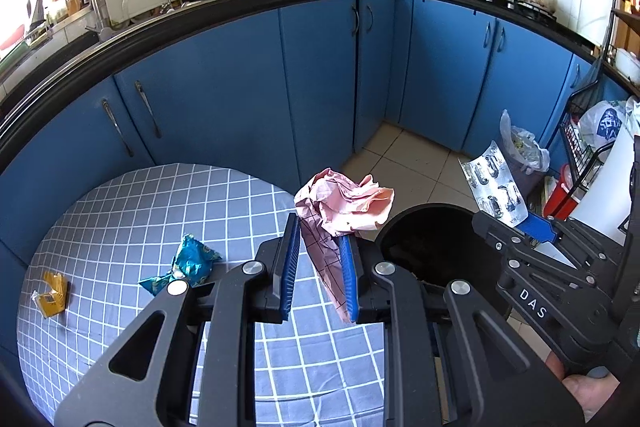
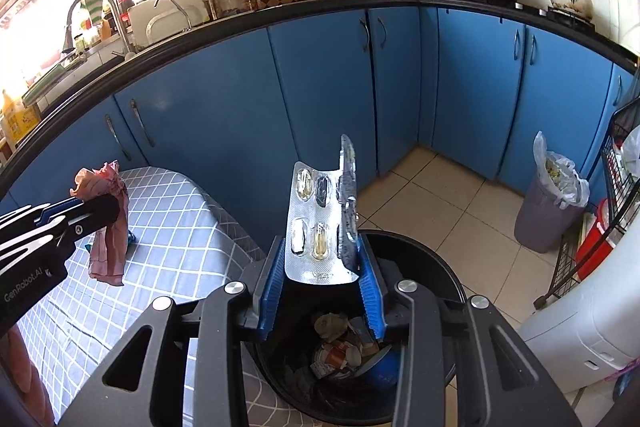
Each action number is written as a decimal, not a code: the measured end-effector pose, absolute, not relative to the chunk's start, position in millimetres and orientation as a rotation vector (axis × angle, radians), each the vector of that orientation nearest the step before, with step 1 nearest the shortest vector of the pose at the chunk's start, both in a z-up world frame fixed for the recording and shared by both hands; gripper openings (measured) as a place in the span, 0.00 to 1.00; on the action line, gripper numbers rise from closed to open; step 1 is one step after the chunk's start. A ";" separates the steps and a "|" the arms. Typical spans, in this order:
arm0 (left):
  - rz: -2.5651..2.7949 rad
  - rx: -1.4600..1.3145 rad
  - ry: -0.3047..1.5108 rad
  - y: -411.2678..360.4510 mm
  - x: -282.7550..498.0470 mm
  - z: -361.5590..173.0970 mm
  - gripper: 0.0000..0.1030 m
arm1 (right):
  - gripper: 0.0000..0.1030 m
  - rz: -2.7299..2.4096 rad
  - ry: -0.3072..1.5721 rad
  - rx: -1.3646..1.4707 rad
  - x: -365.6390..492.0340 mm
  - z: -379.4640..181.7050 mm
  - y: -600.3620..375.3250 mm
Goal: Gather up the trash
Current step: 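Carry the pink cloth and pill blister over the black bin, then open both tools to drop the cloth and blister into the bin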
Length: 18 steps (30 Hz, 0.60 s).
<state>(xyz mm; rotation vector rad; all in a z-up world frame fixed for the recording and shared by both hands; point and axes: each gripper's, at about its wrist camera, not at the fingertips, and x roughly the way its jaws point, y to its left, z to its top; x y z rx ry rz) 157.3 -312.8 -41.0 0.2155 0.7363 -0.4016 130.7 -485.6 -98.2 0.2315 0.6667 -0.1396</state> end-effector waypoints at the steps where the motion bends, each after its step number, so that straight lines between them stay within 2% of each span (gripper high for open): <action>1: -0.403 0.217 0.736 -314.1 157.8 -41.0 0.20 | 0.35 -0.139 0.668 0.234 131.4 -99.0 -486.5; 13: -0.418 0.227 0.726 -329.3 158.7 -41.5 0.20 | 0.40 -0.162 0.670 0.227 133.5 -102.3 -490.9; 14: -0.417 0.227 0.728 -330.4 158.9 -41.9 0.20 | 0.49 -0.168 0.670 0.226 133.5 -102.0 -491.6; 15: -0.417 0.226 0.729 -330.7 159.1 -42.0 0.20 | 0.69 -0.177 0.665 0.225 132.5 -101.3 -492.2; 17: -0.419 0.227 0.730 -331.3 159.4 -42.2 0.20 | 0.80 -0.193 0.632 0.224 127.7 -98.4 -493.7; 18: -0.420 0.230 0.729 -331.4 159.5 -42.6 0.20 | 0.80 -0.197 0.622 0.224 125.9 -97.2 -494.2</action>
